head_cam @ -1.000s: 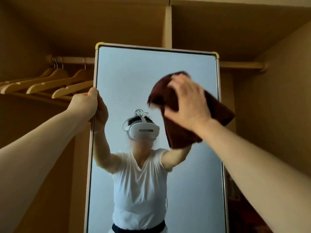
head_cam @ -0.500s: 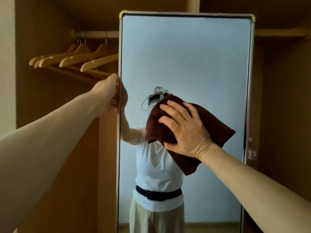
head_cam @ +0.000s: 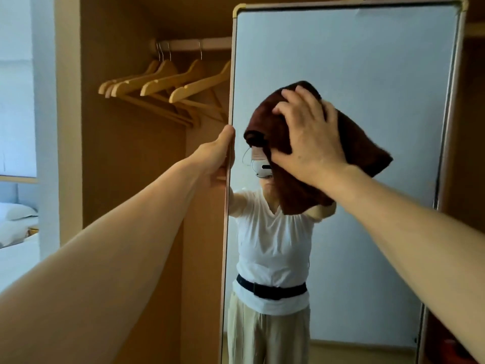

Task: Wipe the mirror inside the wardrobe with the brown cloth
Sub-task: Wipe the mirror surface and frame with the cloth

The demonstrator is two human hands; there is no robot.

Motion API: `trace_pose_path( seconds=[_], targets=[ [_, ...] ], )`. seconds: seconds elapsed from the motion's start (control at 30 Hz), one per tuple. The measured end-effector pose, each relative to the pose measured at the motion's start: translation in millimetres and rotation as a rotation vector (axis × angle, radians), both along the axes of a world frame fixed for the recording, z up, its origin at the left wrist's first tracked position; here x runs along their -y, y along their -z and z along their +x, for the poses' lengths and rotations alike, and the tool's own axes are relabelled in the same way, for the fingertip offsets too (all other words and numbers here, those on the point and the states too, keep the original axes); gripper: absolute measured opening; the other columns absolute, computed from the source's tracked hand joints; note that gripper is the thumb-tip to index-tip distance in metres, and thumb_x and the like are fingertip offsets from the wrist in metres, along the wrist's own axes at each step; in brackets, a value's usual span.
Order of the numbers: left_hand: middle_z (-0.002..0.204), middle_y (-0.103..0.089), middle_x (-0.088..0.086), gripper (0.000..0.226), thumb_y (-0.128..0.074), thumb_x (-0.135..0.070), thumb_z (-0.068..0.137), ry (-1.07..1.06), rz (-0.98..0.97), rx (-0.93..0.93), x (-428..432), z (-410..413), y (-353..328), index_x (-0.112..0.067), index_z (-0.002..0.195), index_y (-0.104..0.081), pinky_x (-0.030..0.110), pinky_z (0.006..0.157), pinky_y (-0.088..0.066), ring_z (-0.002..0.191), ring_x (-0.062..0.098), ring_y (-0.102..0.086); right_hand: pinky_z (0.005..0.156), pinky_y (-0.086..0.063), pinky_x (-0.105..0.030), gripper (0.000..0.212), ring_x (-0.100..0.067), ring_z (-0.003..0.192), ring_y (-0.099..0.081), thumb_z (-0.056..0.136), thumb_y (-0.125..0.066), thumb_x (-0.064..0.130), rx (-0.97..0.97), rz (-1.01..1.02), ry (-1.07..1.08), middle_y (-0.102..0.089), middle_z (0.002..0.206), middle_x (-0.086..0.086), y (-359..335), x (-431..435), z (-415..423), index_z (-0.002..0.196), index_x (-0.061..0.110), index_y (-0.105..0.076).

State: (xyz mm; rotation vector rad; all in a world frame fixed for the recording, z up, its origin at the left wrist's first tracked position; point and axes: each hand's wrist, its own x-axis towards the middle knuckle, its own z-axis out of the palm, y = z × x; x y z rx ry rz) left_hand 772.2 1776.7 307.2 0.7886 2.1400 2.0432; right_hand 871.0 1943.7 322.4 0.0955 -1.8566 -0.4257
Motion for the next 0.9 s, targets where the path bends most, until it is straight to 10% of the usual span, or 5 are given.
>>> trace_pose_path(
  seconds=[0.27,0.47,0.6,0.9],
  targets=[
    [0.1,-0.068,0.014,0.112,-0.042,-0.082,0.046,-0.106,0.078,0.002,-9,7,0,0.002,0.119,-0.059,0.041,0.079,-0.052,0.082,0.033,-0.063,0.109,-0.019,-0.053,0.081,-0.028,0.137,-0.028,0.055,-0.081,0.049,0.253,0.349,-0.046,-0.042,0.144,-0.008,144,18,-16,0.12,0.022,-0.041],
    [0.106,-0.067,0.014,0.075,-0.039,-0.069,0.085,-0.157,0.053,-0.017,-14,6,-1,-0.003,0.115,-0.058,0.048,0.088,-0.053,0.097,0.033,-0.065,0.108,-0.021,-0.05,0.068,-0.023,0.134,-0.036,0.061,-0.075,0.05,0.455,0.656,-0.141,-0.048,0.14,-0.001,118,-2,-20,0.118,0.027,-0.047],
    [0.106,-0.065,0.009,0.068,-0.04,-0.067,0.087,-0.176,0.077,0.001,-19,3,-2,-0.007,0.116,-0.057,0.043,0.086,-0.054,0.095,0.028,-0.063,0.105,-0.025,-0.05,0.064,-0.026,0.132,-0.039,0.069,-0.047,0.062,0.272,0.455,-0.071,-0.051,0.137,-0.007,34,4,-21,0.121,0.024,-0.047],
    [0.11,-0.063,0.011,0.073,-0.039,-0.065,0.088,-0.192,0.058,-0.021,-15,10,-3,-0.002,0.12,-0.057,0.038,0.095,-0.047,0.099,0.03,-0.061,0.107,-0.022,-0.053,0.077,-0.028,0.134,-0.033,0.057,-0.077,0.051,0.115,0.258,-0.023,-0.049,0.139,-0.008,100,30,-35,0.118,0.02,-0.043]
  ],
)
